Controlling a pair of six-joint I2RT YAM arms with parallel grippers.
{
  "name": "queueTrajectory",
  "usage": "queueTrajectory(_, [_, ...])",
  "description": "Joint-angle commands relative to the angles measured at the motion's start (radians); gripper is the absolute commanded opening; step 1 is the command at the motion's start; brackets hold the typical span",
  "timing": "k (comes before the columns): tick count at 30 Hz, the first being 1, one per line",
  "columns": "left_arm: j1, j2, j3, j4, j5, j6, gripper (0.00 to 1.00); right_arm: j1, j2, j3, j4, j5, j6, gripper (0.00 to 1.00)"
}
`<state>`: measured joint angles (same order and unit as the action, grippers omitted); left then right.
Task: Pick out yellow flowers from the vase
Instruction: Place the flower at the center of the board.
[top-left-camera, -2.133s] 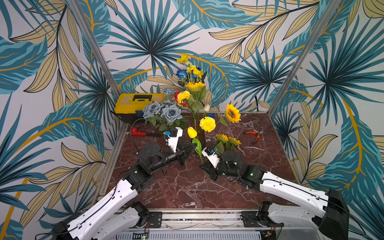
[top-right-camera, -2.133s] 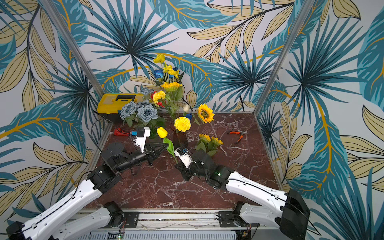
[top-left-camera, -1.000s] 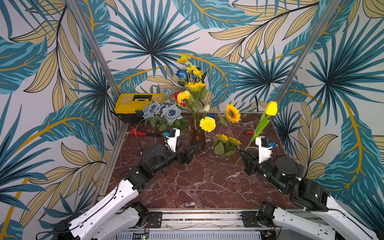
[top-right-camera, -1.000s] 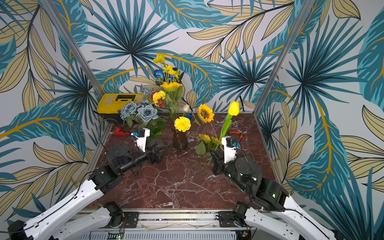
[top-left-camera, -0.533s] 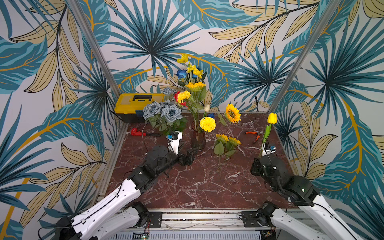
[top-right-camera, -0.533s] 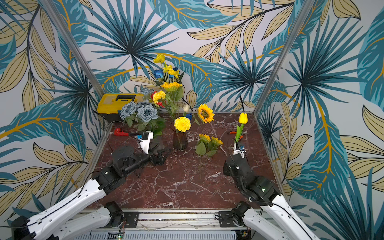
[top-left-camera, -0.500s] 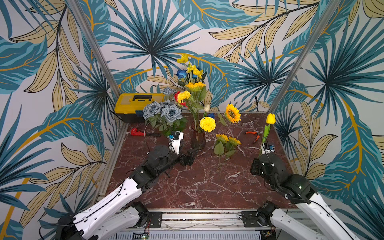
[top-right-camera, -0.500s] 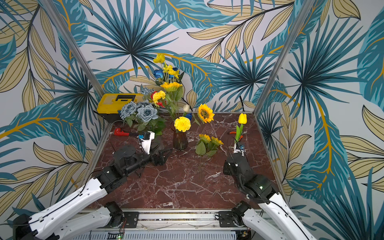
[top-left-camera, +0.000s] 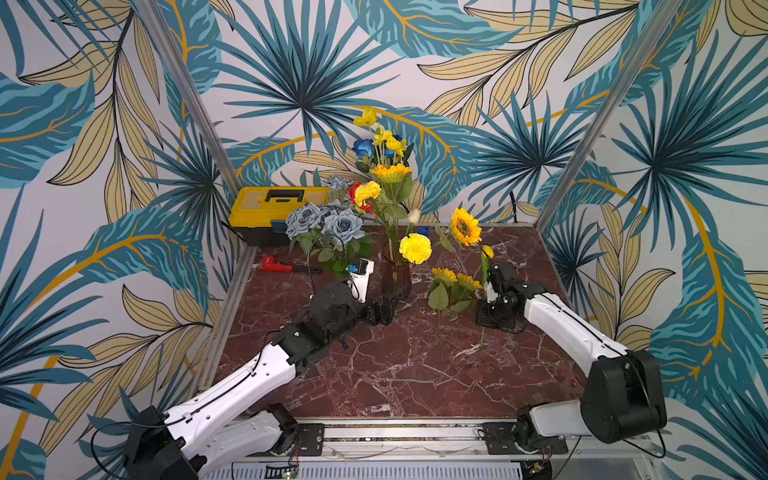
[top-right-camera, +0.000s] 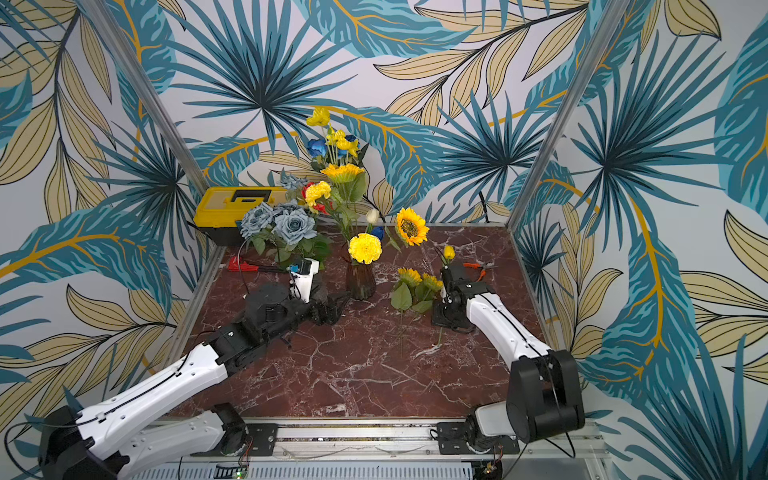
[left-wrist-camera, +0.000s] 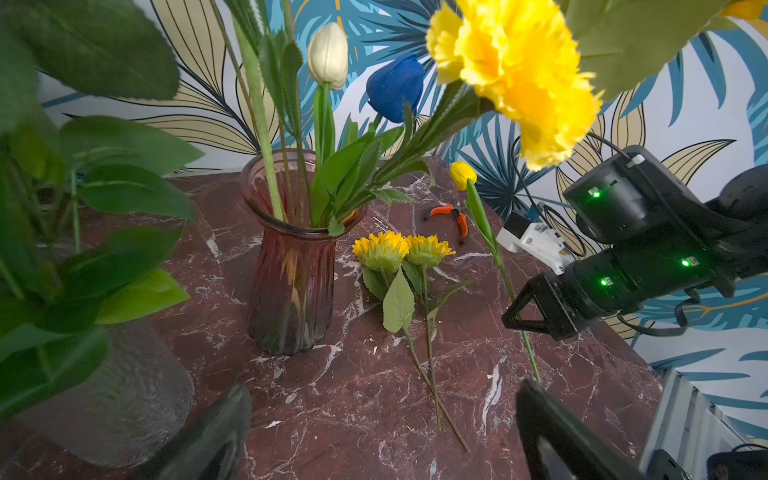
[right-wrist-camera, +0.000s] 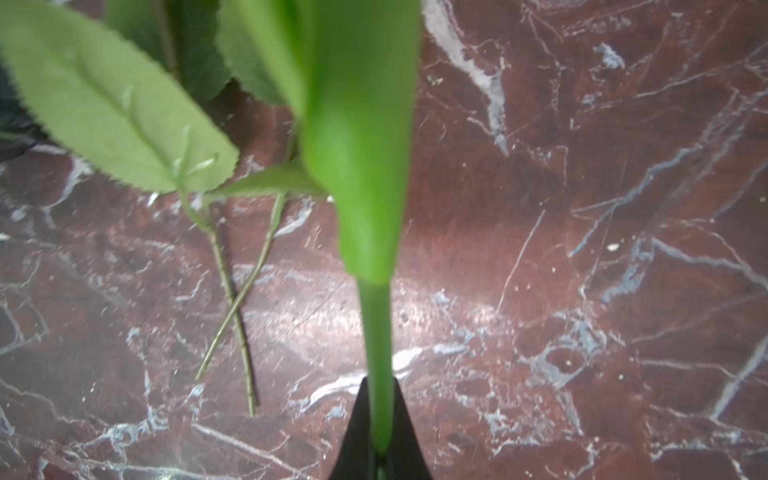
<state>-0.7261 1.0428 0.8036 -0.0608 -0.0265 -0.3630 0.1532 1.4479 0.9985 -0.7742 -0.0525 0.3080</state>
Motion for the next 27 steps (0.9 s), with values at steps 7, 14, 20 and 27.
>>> queueTrajectory(7, [-0.006,0.004,0.032,-0.009,-0.024,0.014,0.99,-0.052,0.245,0.11,-0.039,-0.083,-0.08,0.0])
queueTrajectory(14, [0.0,0.022,0.043,-0.062,-0.065,-0.007,0.99,-0.069,0.37,0.187,-0.082,-0.027,-0.094,0.0])
queueTrajectory(20, [0.008,0.042,0.068,-0.068,-0.039,-0.03,1.0,-0.073,0.404,0.194,-0.095,-0.023,-0.095,0.0])
queueTrajectory(27, [0.007,0.079,0.123,-0.065,-0.101,-0.034,0.99,-0.073,0.382,0.17,-0.081,-0.012,-0.093,0.1])
